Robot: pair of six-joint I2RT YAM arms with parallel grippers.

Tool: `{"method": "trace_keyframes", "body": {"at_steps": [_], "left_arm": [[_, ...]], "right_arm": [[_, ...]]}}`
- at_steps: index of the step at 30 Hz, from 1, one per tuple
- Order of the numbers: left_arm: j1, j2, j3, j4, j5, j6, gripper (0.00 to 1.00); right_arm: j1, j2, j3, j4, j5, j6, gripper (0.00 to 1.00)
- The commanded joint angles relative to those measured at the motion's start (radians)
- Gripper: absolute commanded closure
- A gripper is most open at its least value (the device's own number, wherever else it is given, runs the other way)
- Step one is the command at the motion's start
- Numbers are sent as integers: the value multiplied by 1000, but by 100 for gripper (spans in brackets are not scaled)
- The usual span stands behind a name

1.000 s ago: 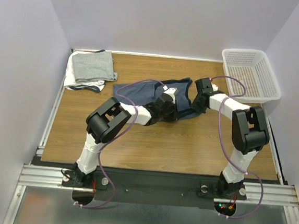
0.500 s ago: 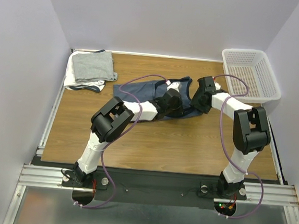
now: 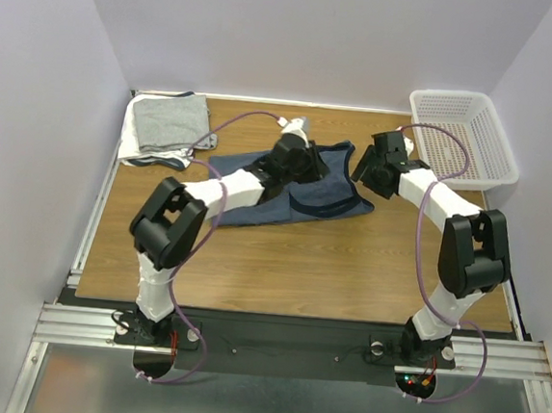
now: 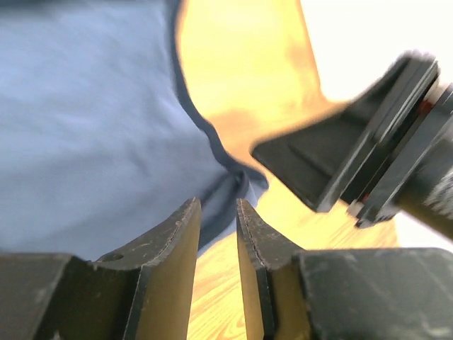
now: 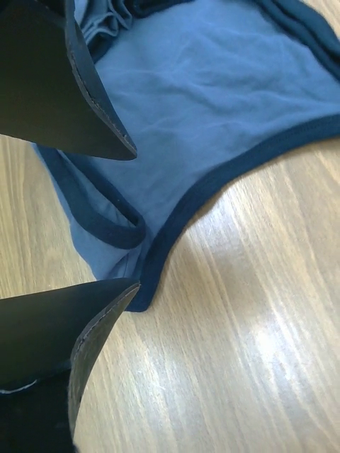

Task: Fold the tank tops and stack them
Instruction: Fold the tank top

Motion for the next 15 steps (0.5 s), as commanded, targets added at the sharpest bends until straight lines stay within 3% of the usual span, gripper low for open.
{"method": "trace_keyframes", "body": {"at_steps": [1,7,15], "left_arm": [[108,-192,-72,-54,-75,-57,62],[342,-292,-148,-219,-124,-33,62],[556,-155,17,-392,43,177,63]], "right_arm": [[27,-86,40,12,-7,-51,27],[298,-86,89,6,49,-47,31],[664,168,362,-12,95,-47,49]]}}
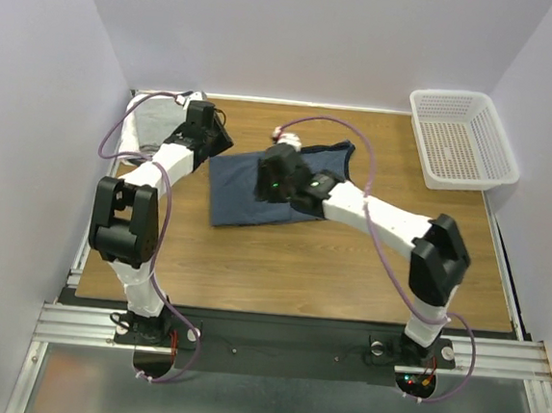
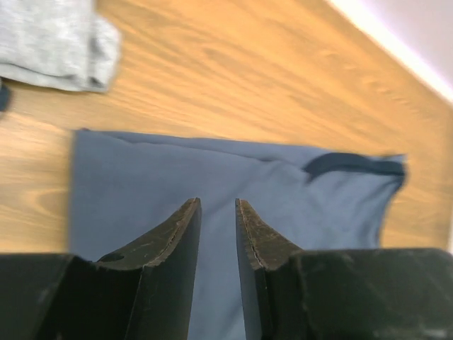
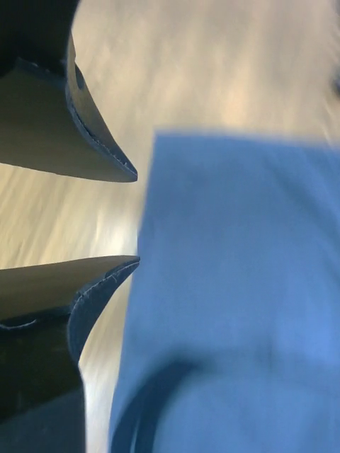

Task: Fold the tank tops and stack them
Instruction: Fold the tank top

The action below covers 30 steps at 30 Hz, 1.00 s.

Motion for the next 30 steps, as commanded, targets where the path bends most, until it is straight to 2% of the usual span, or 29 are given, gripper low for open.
{"method": "trace_keyframes", "body": {"at_steps": [1,6,18,30], "left_arm": [[54,55,93,-109,110,116,63],[118,59,131,-122,131,133,63],[188,-28,104,-94,179,120,64],[203,-47,67,-63,210,109,64]], "right_arm": [[116,127,154,-12,49,-19,50],[228,311,326,-56,101,-75,50],[280,550,574,-63,196,-184,52],[316,613,588,-66,234,-183,52]]}}
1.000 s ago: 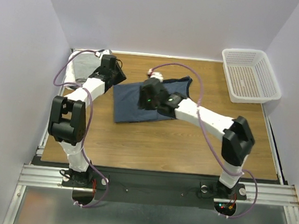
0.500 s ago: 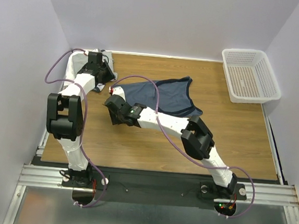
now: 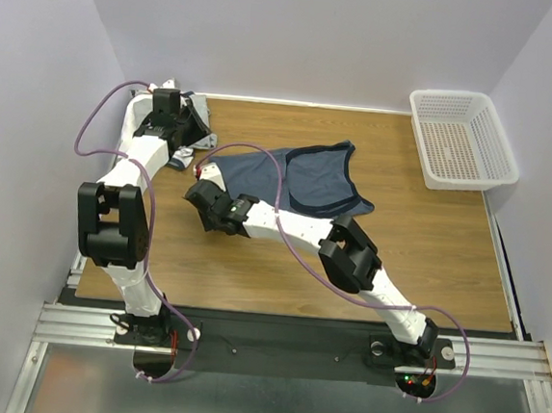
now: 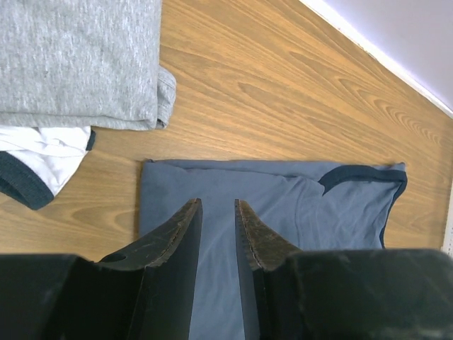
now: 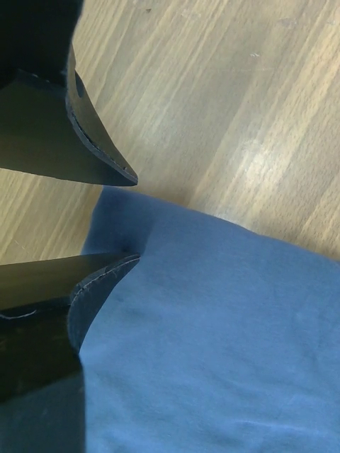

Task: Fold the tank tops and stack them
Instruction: Fold the tank top

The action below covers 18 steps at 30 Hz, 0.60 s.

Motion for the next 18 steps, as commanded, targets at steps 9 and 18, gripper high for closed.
{"method": "trace_keyframes", "body": {"at_steps": [9,18], "left_arm": [[7,-36,-62,62,39,-25,65],[-2,-88,-182,120,53,-64,66]], "right_arm": [[49,26,-10,-2,74,-8,52],[49,54,-24,-19,128,-29,55]]}}
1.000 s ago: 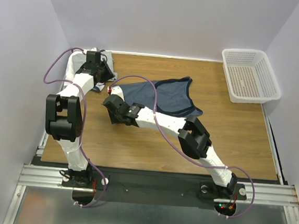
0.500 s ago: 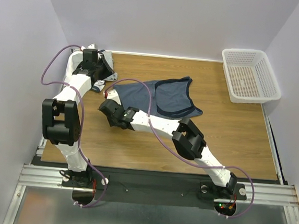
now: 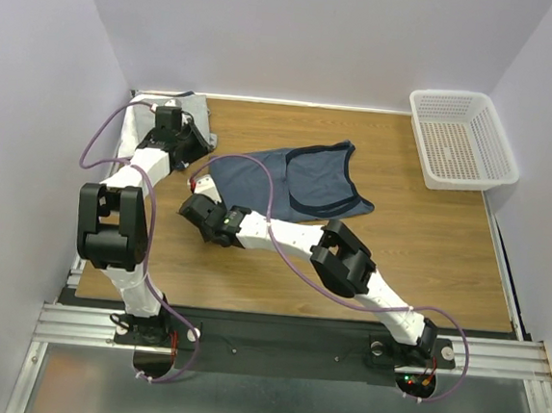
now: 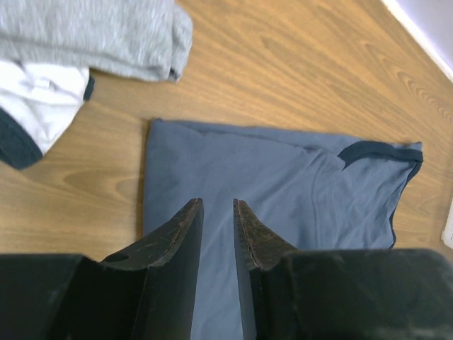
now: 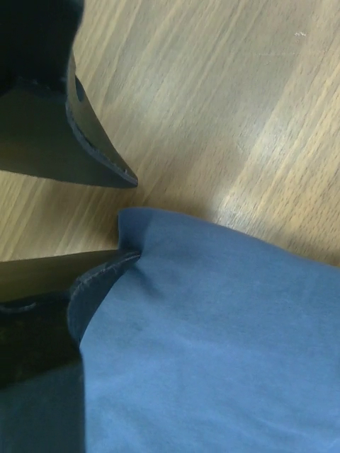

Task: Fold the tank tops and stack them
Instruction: Fold the tank top

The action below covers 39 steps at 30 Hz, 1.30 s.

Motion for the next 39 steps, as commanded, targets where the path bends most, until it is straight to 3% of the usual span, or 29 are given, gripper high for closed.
{"method": "trace_keyframes", "body": {"at_steps": [1,6,10,21,39], "left_arm": [[-7,-81,-54,63,15,-22,65],[-13,-124,-126,89,6,-45,66],[-33,-162,-189,117,-22,-65,66],[-50,-297,-408,151,-187,-155,52],[-47,-144,-441,223,-250,-186,50]], "right_arm": [[1,21,-7,-20,61,-26,59],[1,22,-4,-20,47,-37,85],[1,-19,-45,-20,9,-34,99],[0,-324,-335,53,-204,-21,99],[-2,-412,-405,55,-235,-3,100]]}}
